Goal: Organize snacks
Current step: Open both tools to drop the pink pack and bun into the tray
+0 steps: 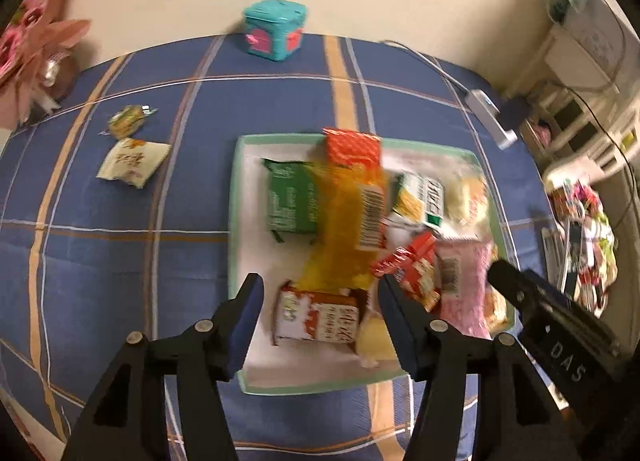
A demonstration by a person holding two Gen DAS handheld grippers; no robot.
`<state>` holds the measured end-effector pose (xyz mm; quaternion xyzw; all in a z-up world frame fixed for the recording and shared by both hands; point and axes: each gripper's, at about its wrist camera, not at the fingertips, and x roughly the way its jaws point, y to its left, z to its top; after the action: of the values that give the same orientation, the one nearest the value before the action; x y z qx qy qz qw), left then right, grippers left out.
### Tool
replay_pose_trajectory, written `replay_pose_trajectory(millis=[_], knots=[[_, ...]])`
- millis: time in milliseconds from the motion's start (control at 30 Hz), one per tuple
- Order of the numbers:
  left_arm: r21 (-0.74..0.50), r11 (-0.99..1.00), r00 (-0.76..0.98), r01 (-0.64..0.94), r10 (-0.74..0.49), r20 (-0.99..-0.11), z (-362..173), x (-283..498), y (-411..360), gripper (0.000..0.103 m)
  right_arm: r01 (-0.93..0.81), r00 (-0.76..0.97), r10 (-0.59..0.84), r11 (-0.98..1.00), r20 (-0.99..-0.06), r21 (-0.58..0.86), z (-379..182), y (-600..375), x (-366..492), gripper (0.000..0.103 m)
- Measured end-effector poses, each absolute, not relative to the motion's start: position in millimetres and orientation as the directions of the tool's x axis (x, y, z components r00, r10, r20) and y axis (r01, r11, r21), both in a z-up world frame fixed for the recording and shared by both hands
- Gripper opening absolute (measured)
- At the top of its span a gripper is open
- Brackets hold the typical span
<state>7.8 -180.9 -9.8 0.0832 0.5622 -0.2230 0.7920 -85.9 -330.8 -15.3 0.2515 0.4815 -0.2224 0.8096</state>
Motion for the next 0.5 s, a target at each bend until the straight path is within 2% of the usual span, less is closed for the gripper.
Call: replay_pose_trajectory(millis=[167,500], knots=[[-0.081,0.923,0.312,0.375,-0.208,-0.927,-9,23,-159,0.070,0.589,0.421,-0.122,0.791,-0.899,0.168,-16,-321,-82,0.050],[-0.087,0.948,0.326,0.307,-0.191,-0.926,-7,40,-130,0.070,0.542,0.418,-0.118,0.828,-0.901,0.143,-14,-296,-71,0.050]])
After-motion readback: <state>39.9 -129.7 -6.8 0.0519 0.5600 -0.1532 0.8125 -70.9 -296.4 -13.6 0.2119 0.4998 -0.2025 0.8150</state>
